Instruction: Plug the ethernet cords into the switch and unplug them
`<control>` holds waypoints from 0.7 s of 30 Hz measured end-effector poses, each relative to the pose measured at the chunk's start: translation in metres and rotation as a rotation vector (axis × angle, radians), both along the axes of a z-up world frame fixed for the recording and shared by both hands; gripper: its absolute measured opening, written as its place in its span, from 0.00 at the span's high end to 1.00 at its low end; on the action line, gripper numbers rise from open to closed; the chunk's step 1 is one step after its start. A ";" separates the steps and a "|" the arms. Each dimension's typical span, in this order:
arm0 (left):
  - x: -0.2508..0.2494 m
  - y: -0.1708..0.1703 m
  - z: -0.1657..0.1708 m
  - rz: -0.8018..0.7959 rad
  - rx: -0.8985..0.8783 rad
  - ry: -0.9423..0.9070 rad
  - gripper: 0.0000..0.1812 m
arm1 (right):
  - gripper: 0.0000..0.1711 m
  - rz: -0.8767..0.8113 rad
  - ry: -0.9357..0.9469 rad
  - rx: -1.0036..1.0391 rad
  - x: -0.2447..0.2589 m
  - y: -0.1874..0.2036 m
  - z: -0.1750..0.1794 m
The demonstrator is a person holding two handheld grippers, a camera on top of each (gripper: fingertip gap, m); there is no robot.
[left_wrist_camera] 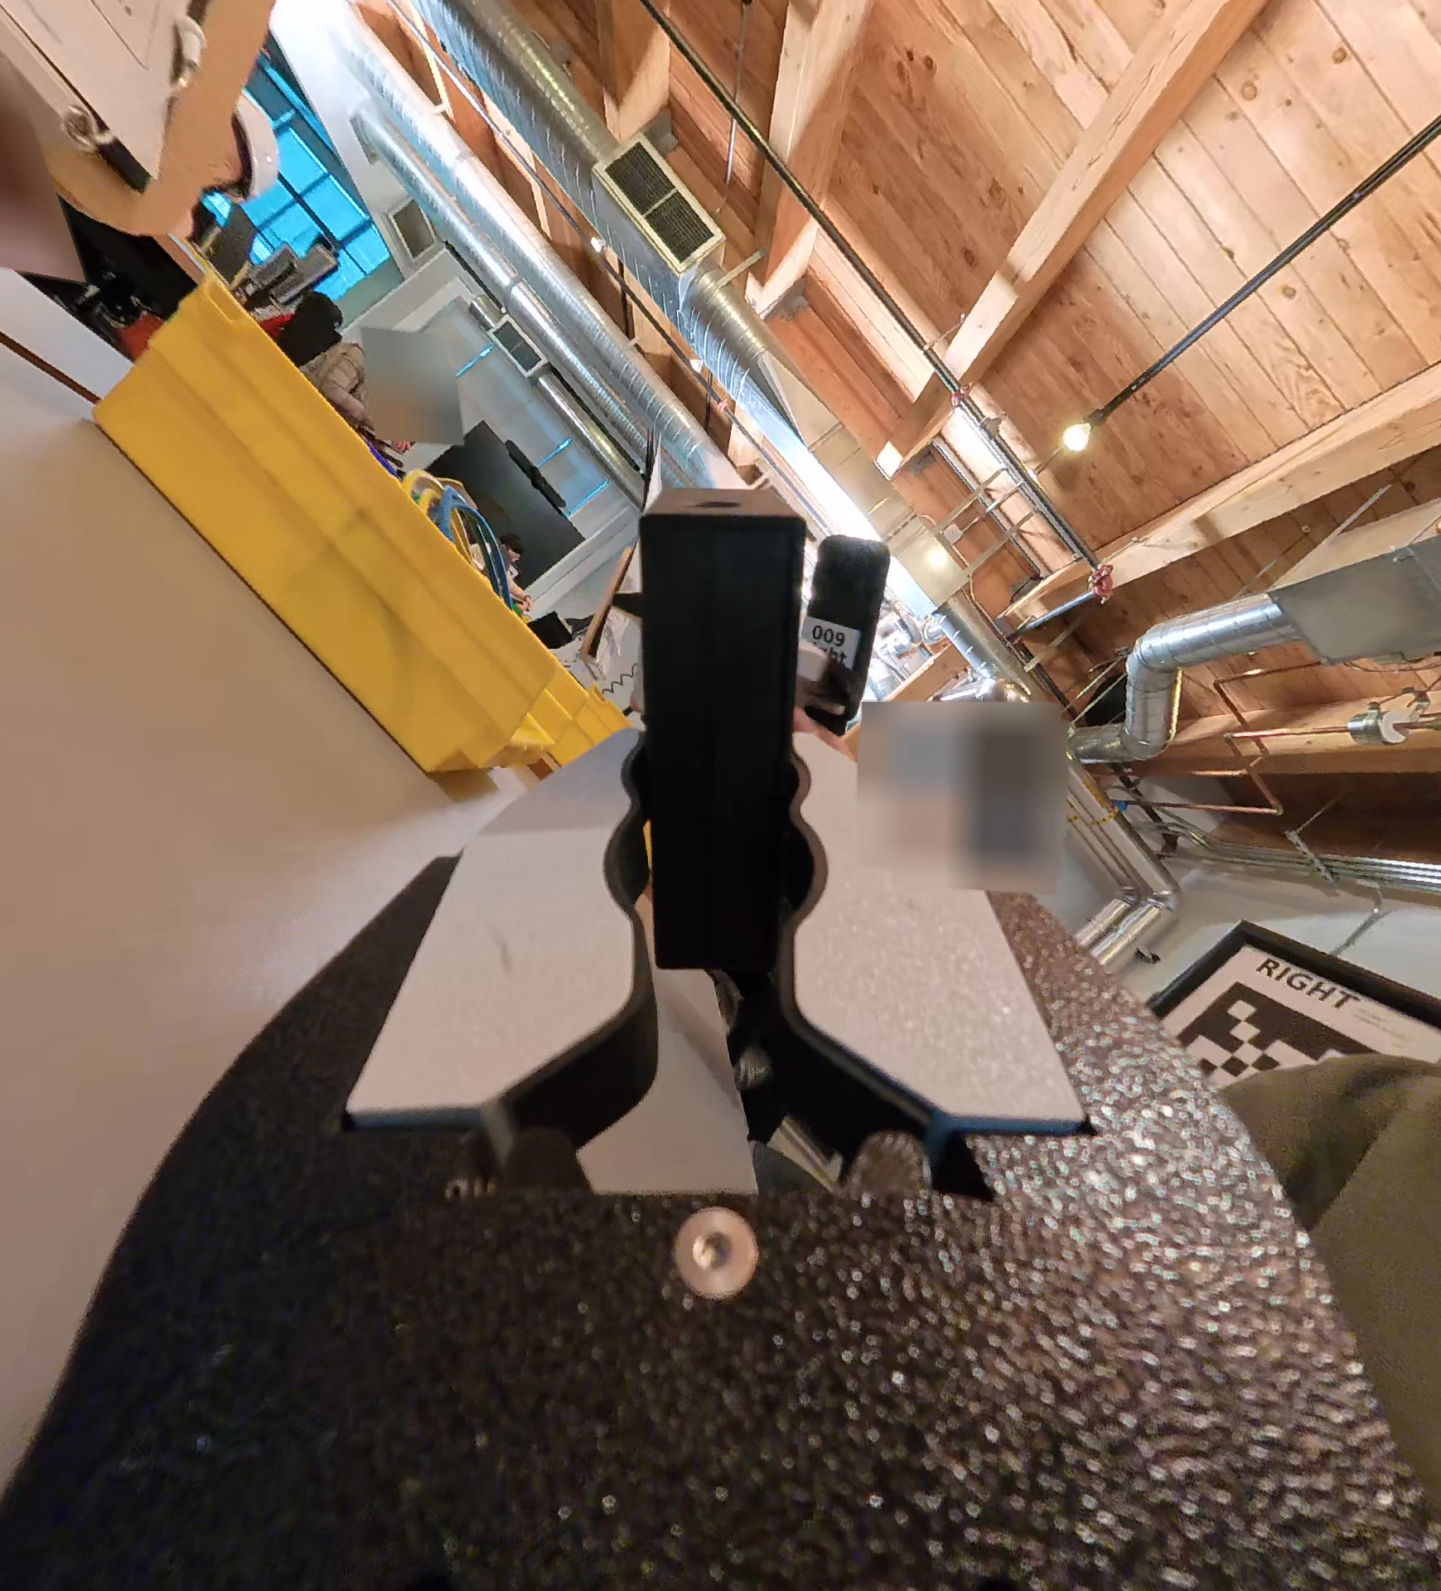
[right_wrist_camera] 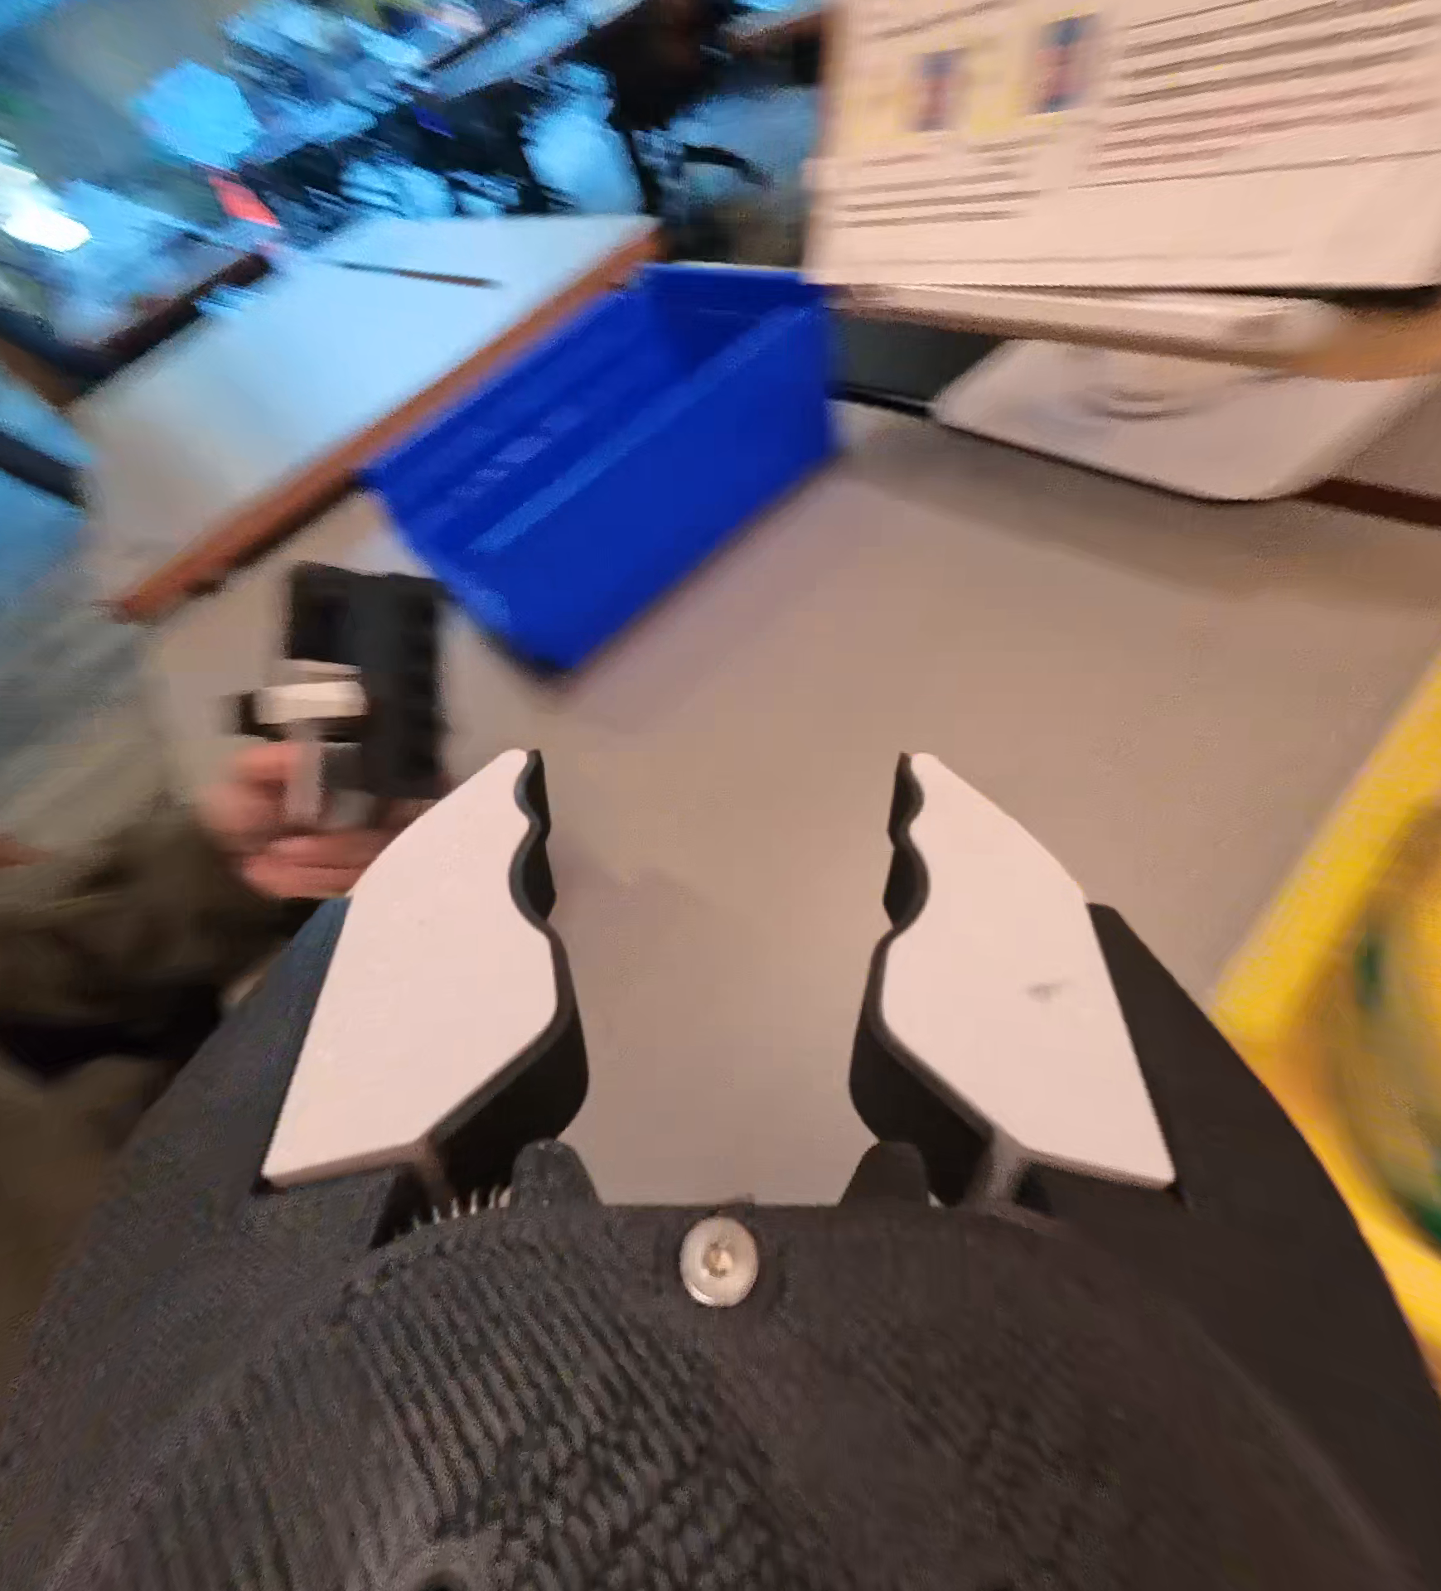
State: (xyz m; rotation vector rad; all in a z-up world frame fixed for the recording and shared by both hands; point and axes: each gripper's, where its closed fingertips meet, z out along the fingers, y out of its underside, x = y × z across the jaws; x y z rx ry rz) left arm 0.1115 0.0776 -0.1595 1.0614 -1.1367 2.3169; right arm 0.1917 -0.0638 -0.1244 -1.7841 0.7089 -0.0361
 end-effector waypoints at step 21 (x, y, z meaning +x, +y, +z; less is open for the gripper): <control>-0.042 -0.049 -0.001 -0.212 0.214 -0.182 0.85 | 0.83 0.353 0.090 0.345 -0.098 0.123 -0.008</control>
